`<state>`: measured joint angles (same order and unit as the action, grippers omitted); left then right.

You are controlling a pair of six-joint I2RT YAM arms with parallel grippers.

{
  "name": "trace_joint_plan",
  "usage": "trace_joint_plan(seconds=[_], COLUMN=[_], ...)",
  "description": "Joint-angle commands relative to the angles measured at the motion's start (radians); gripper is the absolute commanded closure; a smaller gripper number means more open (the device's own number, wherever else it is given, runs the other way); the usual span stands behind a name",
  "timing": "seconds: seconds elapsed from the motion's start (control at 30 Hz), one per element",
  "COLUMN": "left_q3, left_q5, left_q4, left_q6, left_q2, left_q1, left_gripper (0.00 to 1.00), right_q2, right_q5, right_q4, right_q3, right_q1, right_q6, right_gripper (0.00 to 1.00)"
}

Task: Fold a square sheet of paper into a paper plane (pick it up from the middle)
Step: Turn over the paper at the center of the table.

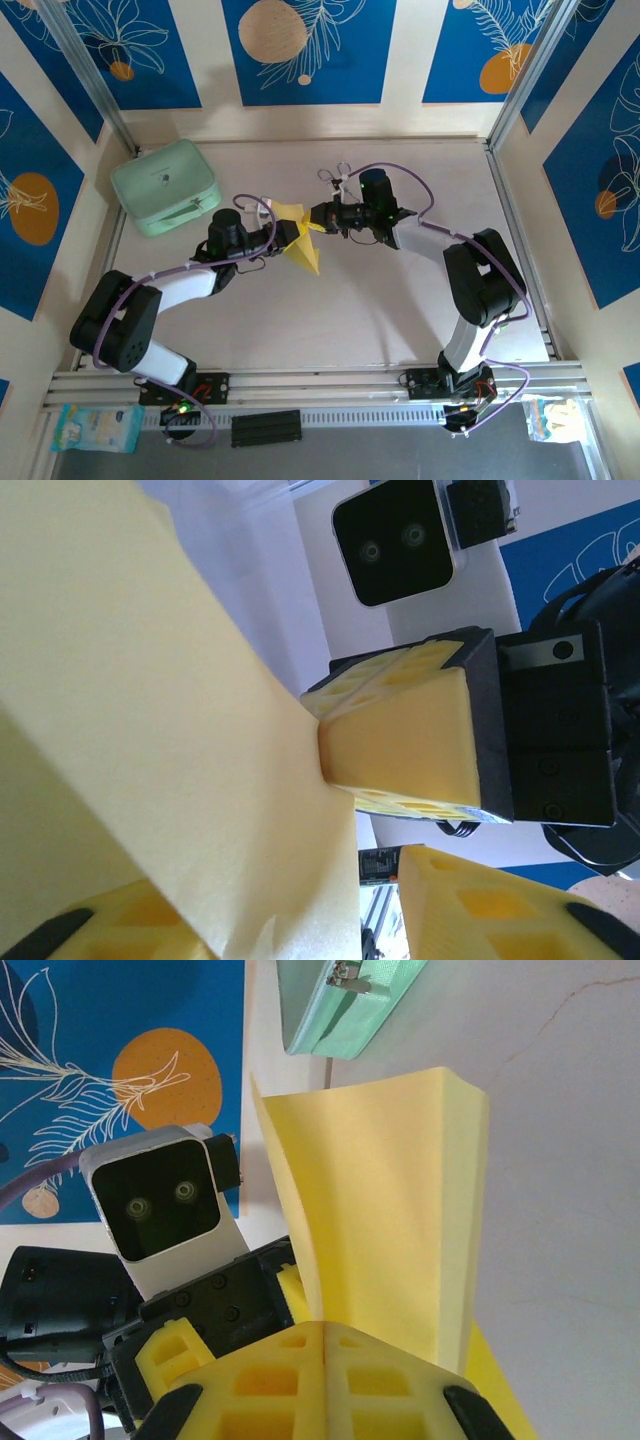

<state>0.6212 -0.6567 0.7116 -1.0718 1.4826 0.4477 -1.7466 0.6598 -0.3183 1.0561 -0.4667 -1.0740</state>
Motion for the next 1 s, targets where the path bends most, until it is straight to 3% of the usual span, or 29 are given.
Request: trace_joint_plan(seconds=[0.0, 0.43, 0.67, 0.77, 0.83, 0.97], left_q3=[0.011, 0.014, 0.015, 0.039, 0.085, 0.261], left_q5=[0.003, 0.009, 0.017, 0.039, 0.083, 0.307], left_q4=[0.044, 0.063, 0.005, -0.155, -0.350, -0.869], left_q6=[0.003, -0.018, 0.003, 0.081, 0.187, 0.490], left_q2=[0.003, 0.027, 0.023, -0.005, -0.035, -0.068], left_q1=[0.006, 0.003, -0.015, -0.024, -0.026, -0.010], left_gripper=[0.63, 0.82, 0.86, 0.87, 0.87, 0.87], right_q2=[0.038, 0.075, 0.179, 0.246, 0.291, 0.377], right_q5=[0.022, -0.003, -0.160, -0.260, -0.320, -0.440], right_q4=[-0.014, -0.001, 0.190, 0.301, 0.363, 0.469], right_q3=[-0.023, -0.053, -0.065, -0.072, -0.078, -0.092], right_q1=[0.008, 0.019, 0.054, 0.074, 0.087, 0.104], right_q6=[-0.003, 0.005, 0.127, 0.209, 0.260, 0.352], right_gripper=[0.97, 0.79, 0.58, 0.53, 0.52, 0.47])
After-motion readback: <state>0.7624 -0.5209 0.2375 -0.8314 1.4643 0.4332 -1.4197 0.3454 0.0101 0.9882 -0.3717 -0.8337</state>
